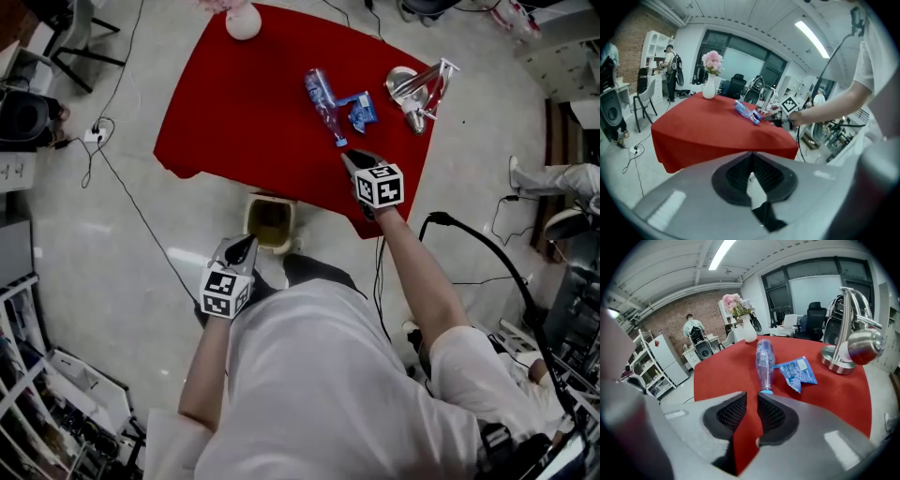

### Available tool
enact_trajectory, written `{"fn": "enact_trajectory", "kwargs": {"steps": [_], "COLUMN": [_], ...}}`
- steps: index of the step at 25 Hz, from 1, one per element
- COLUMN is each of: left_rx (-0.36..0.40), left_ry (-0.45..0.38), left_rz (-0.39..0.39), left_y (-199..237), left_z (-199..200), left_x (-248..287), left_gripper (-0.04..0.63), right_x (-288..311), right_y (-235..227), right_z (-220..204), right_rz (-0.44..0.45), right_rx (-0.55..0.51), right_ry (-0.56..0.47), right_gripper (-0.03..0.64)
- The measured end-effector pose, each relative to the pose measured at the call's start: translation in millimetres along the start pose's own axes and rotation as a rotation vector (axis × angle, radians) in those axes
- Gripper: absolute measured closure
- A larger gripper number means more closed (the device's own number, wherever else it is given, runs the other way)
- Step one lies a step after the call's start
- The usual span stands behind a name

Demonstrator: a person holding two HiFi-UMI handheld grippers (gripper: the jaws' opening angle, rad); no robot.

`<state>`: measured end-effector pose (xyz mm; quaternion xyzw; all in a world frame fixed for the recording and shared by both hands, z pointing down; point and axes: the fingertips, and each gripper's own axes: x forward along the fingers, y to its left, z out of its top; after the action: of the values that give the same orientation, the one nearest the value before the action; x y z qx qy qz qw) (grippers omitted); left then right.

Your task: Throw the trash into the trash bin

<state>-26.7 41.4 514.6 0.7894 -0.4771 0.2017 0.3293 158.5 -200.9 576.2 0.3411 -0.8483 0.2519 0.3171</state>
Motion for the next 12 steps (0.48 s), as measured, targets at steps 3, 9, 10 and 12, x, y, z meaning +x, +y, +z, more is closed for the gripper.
{"fn": "enact_trajectory", "kwargs": {"steps": [3, 9, 10, 12], "left_rx": [-0.004, -0.022, -0.026, -0.032], "left_ry": [0.002, 0.009, 0.010, 0.010], "left_rz": [0.010, 0.039, 0.042, 0.048], "left_y": [0, 5, 6, 7], "left_z": [0, -1, -1, 0], "left_x": [1, 2, 2, 3], "left_gripper": [0.591, 0.591, 0.591, 0.591], "right_x": [12, 42, 46, 54], "right_y": [-9, -22, -24, -30], "right_z": [3, 7, 7, 6], "right_rz": [-0.015, -0.038, -0.046, -0.066], "right_rx": [-0.010, -0.015, -0.017, -0.026], "right_ry": [0.011, 0.052, 0.062, 0.085], "right_gripper": [0.529, 0.485, 0.472, 0.454]}}
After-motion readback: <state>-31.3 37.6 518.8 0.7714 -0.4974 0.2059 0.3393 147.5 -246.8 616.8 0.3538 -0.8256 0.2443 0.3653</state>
